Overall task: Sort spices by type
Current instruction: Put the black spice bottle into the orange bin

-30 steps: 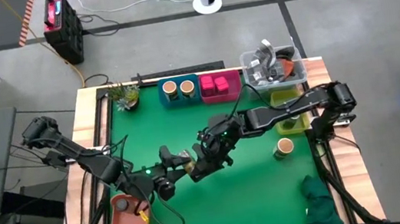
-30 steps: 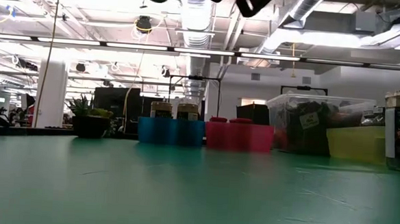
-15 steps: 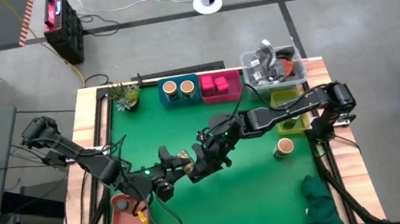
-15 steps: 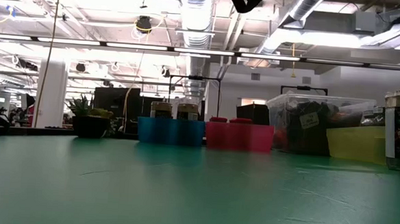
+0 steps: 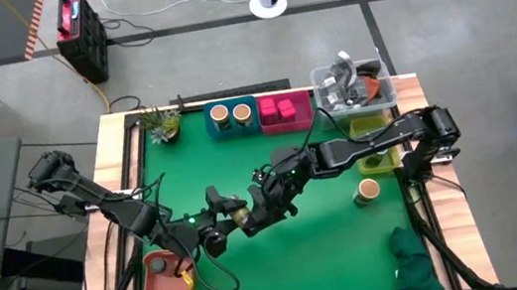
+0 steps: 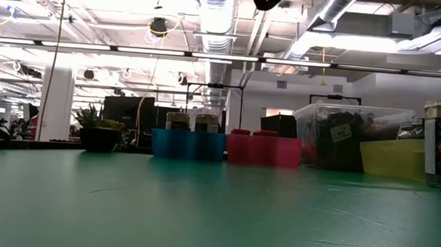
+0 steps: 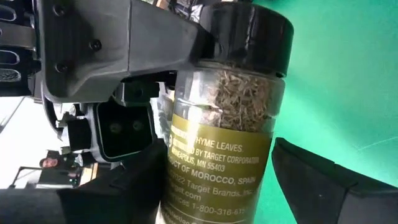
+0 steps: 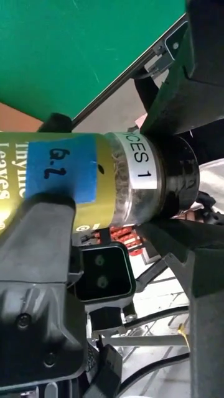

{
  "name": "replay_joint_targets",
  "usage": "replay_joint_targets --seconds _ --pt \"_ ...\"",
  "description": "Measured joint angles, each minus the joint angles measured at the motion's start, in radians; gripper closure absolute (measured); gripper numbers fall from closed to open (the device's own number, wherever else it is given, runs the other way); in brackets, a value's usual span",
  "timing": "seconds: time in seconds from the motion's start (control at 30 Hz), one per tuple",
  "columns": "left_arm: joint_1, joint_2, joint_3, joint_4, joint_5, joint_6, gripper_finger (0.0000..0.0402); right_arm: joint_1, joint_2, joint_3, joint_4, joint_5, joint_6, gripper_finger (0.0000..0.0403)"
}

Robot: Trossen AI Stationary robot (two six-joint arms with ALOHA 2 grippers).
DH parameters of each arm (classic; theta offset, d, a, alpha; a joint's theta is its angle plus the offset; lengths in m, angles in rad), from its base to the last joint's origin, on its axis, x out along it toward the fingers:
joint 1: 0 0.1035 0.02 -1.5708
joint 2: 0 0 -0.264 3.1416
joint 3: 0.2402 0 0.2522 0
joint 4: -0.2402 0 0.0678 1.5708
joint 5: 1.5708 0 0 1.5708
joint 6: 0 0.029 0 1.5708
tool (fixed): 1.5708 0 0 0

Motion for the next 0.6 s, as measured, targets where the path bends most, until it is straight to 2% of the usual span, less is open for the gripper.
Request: replay_joint_targets --seconds 0.13,0.43,0.6 --pt "0.000 0.000 0.000 0.001 -0.001 -0.016 0.0148 0.000 0.000 0.000 -0.002 -0.001 -0.001 0.0175" --pt "0.000 0.000 -0.001 -0.001 -0.001 -0.064 0.0221 0.000 -0.001 0.001 -0.021 -0.002 -0.024 0.0160" --pt "0.000 0.000 -0.001 0.001 0.004 -0.067 0.0232 0.002 -0.002 0.002 -0.018 0.001 -0.042 0.0137"
